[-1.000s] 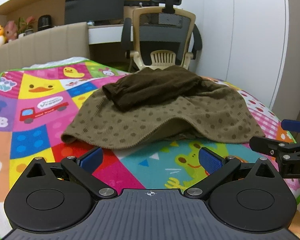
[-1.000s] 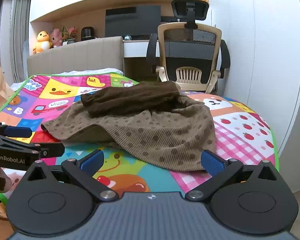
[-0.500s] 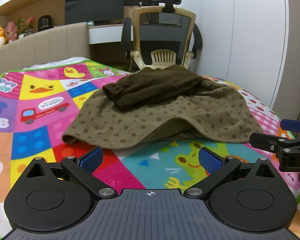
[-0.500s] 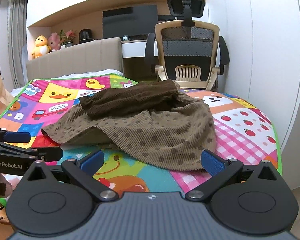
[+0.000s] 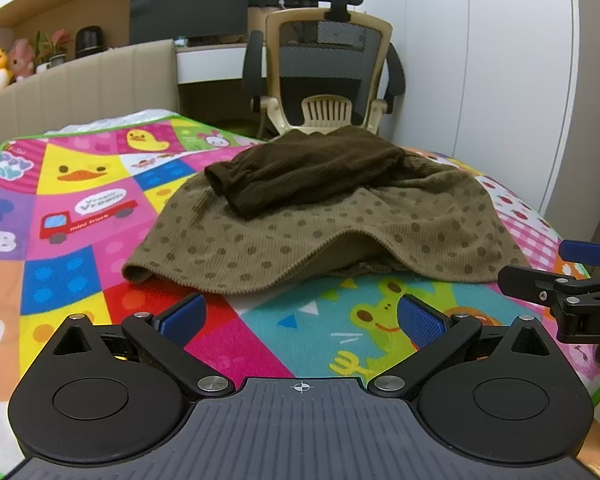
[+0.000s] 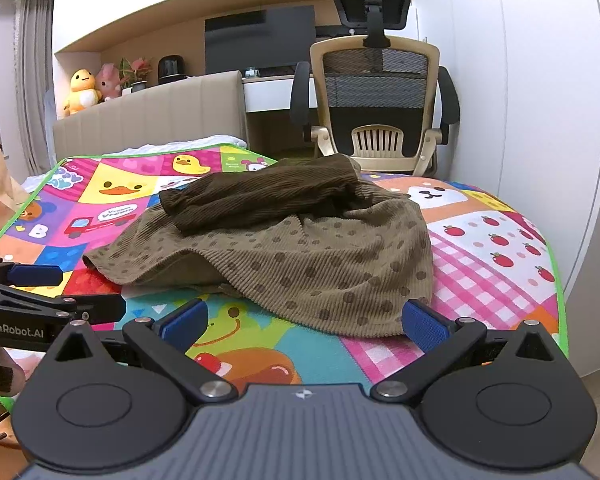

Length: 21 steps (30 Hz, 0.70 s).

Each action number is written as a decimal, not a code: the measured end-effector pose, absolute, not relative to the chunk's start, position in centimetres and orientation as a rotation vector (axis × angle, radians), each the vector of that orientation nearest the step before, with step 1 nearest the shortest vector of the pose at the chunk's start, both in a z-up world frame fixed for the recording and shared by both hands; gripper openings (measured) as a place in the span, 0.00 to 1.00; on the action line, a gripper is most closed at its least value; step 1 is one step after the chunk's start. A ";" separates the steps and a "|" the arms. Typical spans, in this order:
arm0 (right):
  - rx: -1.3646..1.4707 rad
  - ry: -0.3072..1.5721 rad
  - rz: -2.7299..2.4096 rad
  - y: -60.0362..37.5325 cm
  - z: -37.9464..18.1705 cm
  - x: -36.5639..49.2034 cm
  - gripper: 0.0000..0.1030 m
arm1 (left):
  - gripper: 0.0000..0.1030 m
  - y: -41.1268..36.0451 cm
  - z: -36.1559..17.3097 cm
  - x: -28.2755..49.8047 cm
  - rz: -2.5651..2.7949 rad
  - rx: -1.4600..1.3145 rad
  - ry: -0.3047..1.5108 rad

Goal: Fold clothes

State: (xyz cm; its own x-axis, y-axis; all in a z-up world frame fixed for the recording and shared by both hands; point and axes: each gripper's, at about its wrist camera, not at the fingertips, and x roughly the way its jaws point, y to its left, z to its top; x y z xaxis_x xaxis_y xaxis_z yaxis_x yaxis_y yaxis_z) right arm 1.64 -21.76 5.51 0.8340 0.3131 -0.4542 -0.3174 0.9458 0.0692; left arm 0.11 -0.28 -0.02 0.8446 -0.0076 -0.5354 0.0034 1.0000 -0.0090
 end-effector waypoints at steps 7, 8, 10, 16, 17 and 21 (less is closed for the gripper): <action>-0.007 0.482 0.337 -21.8 5.5 1.7 1.00 | 1.00 -0.3 -0.1 0.2 -0.006 -0.010 0.572; -0.007 0.482 0.338 -21.8 5.5 1.7 1.00 | 1.00 -0.3 -0.1 0.2 -0.006 -0.011 0.572; -0.006 0.482 0.338 -21.8 5.5 1.7 1.00 | 1.00 -0.3 -0.2 0.2 -0.006 -0.012 0.574; -0.005 0.484 0.335 -21.8 5.5 1.7 1.00 | 1.00 -0.2 -0.2 0.2 -0.007 -0.015 0.575; -0.005 0.484 0.335 -21.8 5.5 1.7 1.00 | 1.00 -0.2 -0.2 0.2 -0.007 -0.015 0.576; -0.003 0.485 0.333 -21.8 5.4 1.7 1.00 | 1.00 -0.2 -0.2 0.1 -0.007 -0.017 0.576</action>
